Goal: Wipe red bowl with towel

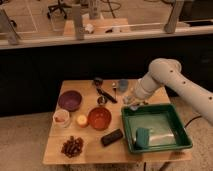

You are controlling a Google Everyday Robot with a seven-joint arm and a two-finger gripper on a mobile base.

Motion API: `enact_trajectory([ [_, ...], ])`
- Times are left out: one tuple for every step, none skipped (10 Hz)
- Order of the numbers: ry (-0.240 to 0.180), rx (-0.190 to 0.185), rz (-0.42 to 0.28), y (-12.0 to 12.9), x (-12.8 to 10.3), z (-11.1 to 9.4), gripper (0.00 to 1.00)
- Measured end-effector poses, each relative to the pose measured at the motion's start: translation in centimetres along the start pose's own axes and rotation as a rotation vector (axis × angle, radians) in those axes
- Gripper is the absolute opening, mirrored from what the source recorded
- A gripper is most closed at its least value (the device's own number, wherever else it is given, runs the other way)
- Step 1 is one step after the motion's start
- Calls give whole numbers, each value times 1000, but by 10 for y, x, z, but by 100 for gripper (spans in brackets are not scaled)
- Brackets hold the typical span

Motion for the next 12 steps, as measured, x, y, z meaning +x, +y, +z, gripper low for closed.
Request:
enact_trajectory([
  [0,0,1,0,0,0,0],
  [0,0,1,0,1,0,0],
  [-1,0,0,0,0,0,0],
  [4,2,-20,1,-5,1,0],
  [5,8,-55,1,-14,0,0],
  [1,11,-96,3,-29,2,0],
  [-3,10,-129,4,-44,6,0],
  [-6,4,-168,5,-63,14,0],
  [-3,-4,-211,6,-86,25,0],
  [5,-9,-236,6,-100,34,0],
  [18,-19,-269,6,-117,49,0],
  [28,-31,-290,5,-127,61,0],
])
